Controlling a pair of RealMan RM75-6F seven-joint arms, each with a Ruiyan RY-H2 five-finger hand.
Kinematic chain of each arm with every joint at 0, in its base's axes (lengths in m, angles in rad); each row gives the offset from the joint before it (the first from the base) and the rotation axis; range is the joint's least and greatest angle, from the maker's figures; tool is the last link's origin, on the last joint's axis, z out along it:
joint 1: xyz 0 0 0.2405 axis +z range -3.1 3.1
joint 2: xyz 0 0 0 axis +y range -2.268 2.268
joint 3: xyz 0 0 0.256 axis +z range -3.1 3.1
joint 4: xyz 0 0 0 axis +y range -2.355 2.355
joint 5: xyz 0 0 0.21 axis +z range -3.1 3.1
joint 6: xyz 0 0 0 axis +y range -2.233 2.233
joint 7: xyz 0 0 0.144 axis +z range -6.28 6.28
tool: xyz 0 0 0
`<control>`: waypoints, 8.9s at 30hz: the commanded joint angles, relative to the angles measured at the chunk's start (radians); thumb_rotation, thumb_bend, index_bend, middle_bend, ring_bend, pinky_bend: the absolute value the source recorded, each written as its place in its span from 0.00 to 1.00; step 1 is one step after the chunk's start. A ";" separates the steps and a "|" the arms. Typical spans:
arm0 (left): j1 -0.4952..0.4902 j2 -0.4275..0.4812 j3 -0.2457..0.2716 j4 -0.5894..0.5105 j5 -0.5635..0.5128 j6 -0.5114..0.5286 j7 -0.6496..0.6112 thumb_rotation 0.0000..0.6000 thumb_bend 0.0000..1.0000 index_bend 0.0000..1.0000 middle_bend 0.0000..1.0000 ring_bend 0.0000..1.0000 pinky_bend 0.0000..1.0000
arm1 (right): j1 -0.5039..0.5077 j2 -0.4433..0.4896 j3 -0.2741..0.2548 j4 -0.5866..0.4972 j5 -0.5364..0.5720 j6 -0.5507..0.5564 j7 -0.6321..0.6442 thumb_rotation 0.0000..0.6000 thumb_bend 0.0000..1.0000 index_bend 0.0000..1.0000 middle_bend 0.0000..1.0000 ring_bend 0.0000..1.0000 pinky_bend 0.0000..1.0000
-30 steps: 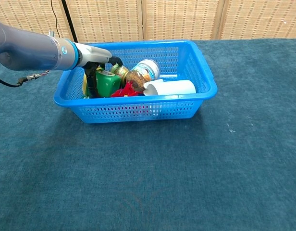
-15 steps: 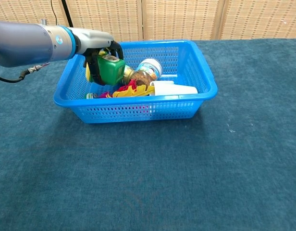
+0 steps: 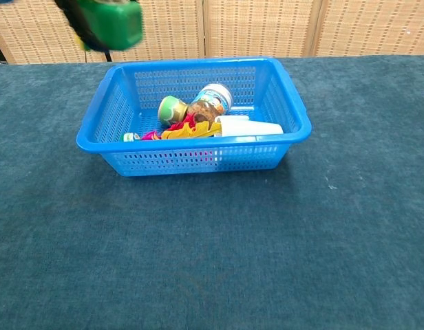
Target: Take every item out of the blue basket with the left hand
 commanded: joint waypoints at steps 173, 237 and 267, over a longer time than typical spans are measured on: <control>0.351 -0.016 0.118 0.250 0.606 -0.102 -0.438 1.00 0.12 0.00 0.00 0.00 0.01 | 0.012 0.021 -0.023 -0.012 -0.036 -0.033 0.044 1.00 0.00 0.00 0.00 0.00 0.00; -0.491 -0.598 -0.004 0.515 -0.566 -0.311 0.331 1.00 0.37 0.06 0.02 0.12 0.41 | 0.043 0.007 0.018 0.046 0.086 -0.129 0.071 1.00 0.00 0.00 0.00 0.00 0.00; -0.162 -0.043 0.022 -0.098 -0.171 0.041 0.132 1.00 0.50 0.24 0.19 0.27 0.48 | 0.024 0.022 -0.005 0.006 0.007 -0.074 0.066 1.00 0.00 0.00 0.00 0.00 0.00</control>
